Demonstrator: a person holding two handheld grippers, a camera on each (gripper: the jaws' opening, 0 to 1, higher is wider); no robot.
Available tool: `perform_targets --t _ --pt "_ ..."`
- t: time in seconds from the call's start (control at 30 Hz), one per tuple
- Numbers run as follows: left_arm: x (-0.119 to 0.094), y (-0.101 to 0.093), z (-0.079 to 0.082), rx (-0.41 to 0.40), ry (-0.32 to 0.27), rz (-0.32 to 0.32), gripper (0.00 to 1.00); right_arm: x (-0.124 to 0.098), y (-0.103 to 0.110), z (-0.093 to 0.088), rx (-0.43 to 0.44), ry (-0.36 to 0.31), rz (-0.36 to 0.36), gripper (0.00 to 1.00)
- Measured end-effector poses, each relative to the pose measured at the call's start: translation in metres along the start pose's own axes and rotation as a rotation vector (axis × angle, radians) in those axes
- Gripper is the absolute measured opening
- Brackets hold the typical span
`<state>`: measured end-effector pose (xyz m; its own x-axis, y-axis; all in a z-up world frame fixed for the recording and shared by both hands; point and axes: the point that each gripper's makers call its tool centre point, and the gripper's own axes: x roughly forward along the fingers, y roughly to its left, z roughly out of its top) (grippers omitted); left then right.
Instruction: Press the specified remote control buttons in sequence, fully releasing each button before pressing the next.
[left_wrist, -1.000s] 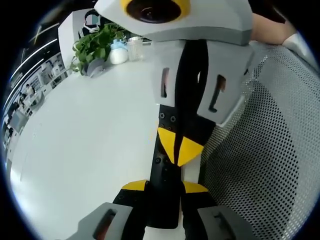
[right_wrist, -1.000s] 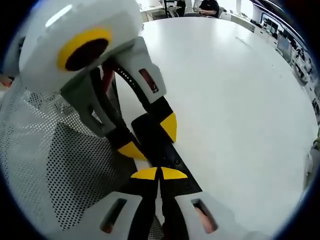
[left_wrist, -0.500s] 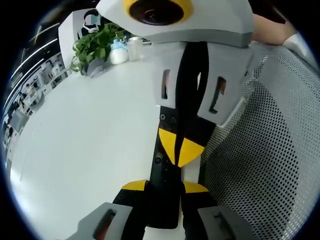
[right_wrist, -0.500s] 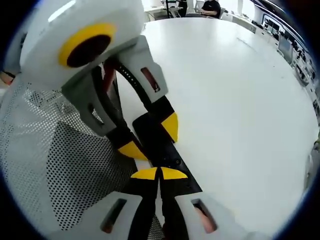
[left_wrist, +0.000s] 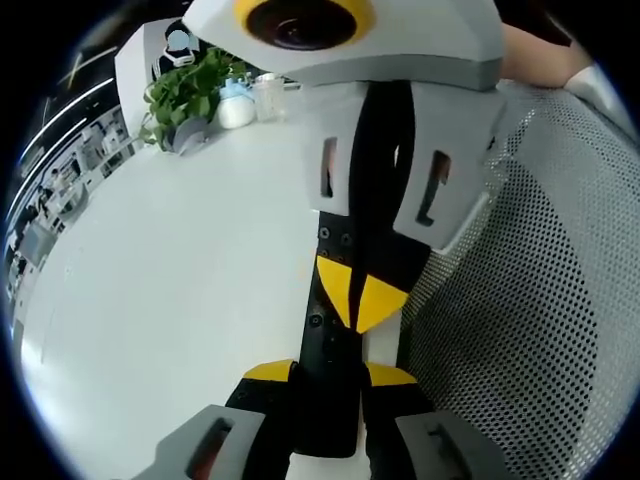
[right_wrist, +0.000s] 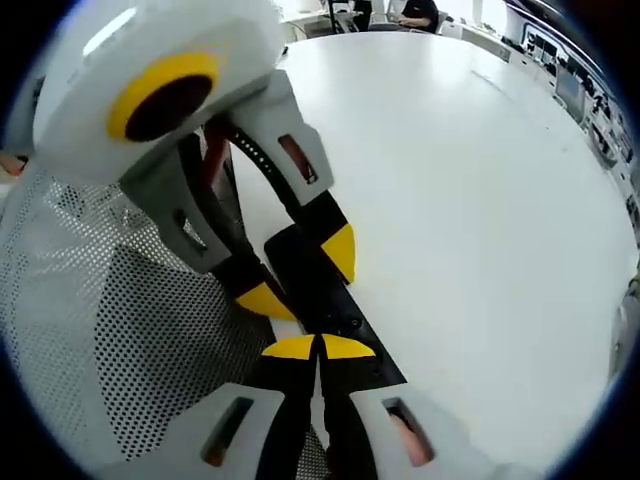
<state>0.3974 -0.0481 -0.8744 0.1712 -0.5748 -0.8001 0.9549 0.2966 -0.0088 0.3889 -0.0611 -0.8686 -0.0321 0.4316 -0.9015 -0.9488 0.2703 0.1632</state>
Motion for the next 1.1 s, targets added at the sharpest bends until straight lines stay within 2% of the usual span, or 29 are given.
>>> perform_targets --t 0.17,0.7,1.1 --pt "-0.0001 0.0000 -0.0001 0.001 0.001 -0.001 0.25 0.0005 0.0006 0.0000 -0.021 0.000 -0.008 0.00" --pt "-0.0025 -0.0004 -0.0030 0.012 0.013 -0.009 0.25 0.0020 0.0012 -0.0013 0.013 0.009 -0.001 0.00" --pt "-0.0061 -0.0001 -0.0083 0.010 0.027 -0.013 0.25 0.0017 0.0010 -0.0011 -0.004 0.008 -0.001 0.00"
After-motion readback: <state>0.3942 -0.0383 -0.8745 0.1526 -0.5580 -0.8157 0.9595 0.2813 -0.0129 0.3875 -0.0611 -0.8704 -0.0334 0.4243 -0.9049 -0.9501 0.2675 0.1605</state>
